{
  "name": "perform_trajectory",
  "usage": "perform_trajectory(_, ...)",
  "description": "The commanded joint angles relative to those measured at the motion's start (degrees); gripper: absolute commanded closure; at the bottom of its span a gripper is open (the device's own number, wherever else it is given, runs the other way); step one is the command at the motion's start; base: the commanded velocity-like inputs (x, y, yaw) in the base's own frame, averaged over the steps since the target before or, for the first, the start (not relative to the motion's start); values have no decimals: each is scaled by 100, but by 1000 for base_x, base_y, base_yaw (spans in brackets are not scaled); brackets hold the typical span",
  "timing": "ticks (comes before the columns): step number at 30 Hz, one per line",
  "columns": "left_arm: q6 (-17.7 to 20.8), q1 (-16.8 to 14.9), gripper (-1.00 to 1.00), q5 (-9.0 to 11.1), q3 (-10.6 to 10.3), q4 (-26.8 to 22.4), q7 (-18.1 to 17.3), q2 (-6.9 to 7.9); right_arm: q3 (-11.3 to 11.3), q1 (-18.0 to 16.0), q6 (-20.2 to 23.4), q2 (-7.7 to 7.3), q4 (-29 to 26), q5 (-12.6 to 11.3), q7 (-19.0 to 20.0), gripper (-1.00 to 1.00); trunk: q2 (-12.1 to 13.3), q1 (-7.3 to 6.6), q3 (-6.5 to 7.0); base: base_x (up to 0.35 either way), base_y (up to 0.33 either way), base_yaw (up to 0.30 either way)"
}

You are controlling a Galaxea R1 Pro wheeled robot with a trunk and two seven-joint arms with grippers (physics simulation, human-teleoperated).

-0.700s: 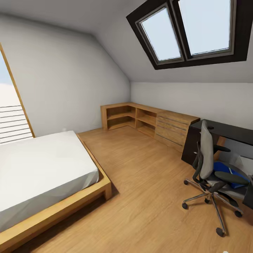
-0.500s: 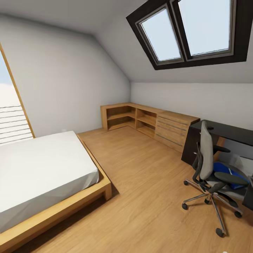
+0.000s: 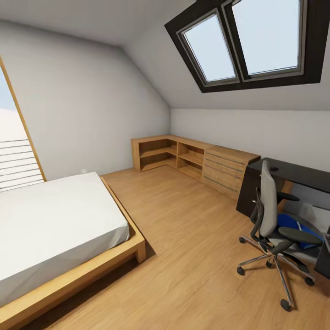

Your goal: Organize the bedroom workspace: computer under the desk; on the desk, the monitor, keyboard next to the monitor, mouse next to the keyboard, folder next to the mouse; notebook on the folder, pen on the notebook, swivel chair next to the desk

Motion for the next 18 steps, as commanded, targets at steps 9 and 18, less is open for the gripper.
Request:
perform_trajectory(9,-3,5,-100,3,8,-52,-6,17,-15,-8,-633,-5,11,-20,18,-100,360,-198,159,0,0,0)
perform_trajectory(18,3,6,-100,3,8,-1055,-1,27,-23,-2,-1309,7,-453,-37,33,-100,721,-396,320,0,0,0)
